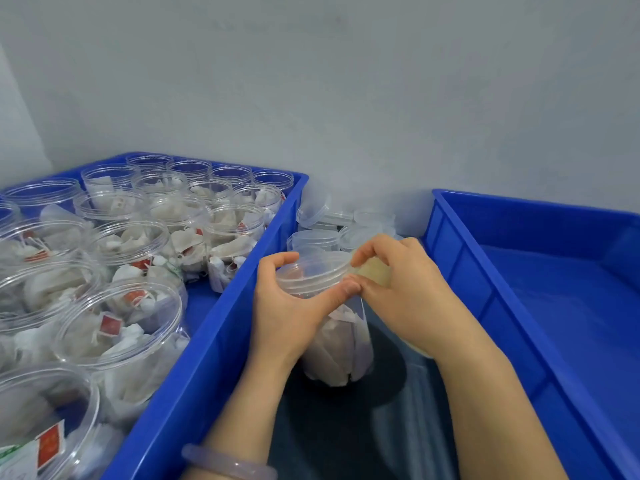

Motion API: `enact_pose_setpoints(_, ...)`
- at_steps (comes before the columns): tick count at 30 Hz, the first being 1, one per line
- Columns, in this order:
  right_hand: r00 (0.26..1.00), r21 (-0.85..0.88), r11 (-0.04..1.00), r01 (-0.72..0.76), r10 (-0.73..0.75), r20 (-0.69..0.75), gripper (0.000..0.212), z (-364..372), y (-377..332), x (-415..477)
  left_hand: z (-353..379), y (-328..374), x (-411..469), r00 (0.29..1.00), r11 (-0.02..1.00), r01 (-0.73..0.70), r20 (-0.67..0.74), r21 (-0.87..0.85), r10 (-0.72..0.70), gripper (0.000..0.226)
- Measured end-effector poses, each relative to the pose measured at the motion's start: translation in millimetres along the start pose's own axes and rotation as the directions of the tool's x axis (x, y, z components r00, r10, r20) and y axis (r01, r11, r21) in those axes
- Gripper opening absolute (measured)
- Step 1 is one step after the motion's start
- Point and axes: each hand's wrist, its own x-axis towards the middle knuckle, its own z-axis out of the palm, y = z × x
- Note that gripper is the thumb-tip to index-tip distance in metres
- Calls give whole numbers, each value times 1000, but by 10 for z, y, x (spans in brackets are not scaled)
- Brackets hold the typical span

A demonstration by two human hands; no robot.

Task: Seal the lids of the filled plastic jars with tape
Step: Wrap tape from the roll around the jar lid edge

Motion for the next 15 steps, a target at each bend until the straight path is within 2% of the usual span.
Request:
enact_pose_setpoints(4, 999, -17, 1000, 6, -5, 34, 18, -56, -33, -7, -30, 11, -19, 1000, 996, 13, 20, -85, -11, 81)
enact_pose_setpoints(7, 997, -20, 1000, 20, -18, 80, 19, -107, -33, -31, -18, 27, -40, 998, 990, 33, 60, -134, -25, 86)
enact_pose_setpoints(9, 992, -21, 999, 24, -21, 122, 29, -175, -16, -57, -17, 23, -46, 992, 978, 69, 115, -198, -47, 88)
enact_pose_setpoints(11, 983, -9, 1000, -25, 26, 180, 50, -260, 27, -95, -19, 10, -38, 988, 956, 101, 143, -276, -63, 85)
enact_pose_setpoints(12, 978, -17, 999, -48, 50, 201, 53, -296, 43, -114, -18, 4, -36, 988, 950, 103, 142, -293, -63, 83)
enact_pose_setpoints(15, 986, 43, 998, -46, 38, 164, 26, -340, 65, -136, -8, -12, -46, 989, 960, 76, 141, -270, -38, 84)
